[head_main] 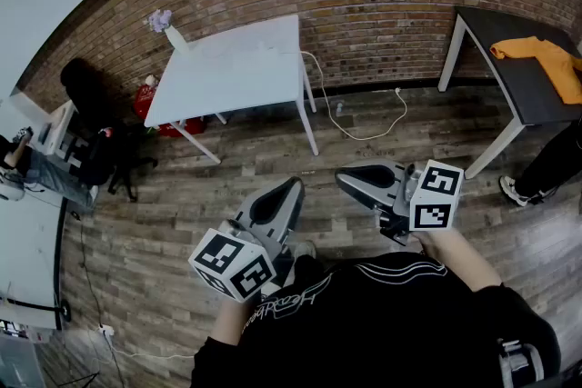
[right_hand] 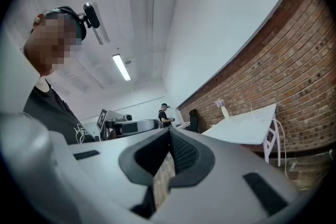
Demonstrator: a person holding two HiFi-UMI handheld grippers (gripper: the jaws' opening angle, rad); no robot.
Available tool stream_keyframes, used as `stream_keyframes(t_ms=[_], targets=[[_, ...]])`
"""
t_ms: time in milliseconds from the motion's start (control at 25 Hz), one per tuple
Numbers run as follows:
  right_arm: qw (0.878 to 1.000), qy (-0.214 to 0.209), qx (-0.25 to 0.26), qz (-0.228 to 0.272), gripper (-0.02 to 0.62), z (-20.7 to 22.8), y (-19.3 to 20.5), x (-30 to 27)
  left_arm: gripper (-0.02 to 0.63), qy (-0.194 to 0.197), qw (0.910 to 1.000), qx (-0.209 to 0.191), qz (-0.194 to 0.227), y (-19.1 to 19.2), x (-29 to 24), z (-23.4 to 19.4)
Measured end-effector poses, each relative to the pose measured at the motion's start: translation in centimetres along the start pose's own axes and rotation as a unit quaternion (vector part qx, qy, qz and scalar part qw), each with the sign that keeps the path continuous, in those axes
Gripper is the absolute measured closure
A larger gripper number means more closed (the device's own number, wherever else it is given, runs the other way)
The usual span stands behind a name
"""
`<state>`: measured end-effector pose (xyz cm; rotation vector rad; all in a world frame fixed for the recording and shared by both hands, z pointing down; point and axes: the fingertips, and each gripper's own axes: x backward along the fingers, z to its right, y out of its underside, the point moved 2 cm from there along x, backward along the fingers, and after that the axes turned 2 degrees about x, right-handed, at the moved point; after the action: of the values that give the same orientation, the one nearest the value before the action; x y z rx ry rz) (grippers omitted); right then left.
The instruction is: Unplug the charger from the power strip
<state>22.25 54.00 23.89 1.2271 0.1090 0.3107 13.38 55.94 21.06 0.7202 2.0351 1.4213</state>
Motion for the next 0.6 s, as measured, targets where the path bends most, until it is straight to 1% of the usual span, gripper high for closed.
stream_keyframes(t_ms=[280,520,600], targets=[[1.000,0.000,-0.001,0.000,0.598,0.1,0.1,-0.2,0.601,-0.002,1.0000,0.007,-0.004,0.3,0.1,-0.3],[1.000,-0.007,-0.009,-0.003,0.598,0.3,0.5,-0.4,0.603,-0.019,0.9997,0.009,-0.010,0.7,0.6,-0.5],[1.000,-0.010,-0.022,-0.001,0.598,0.5,0.9,-0.8,0.602,-0.026,0.9995,0.013,-0.011,1.0,1.0,-0.9]])
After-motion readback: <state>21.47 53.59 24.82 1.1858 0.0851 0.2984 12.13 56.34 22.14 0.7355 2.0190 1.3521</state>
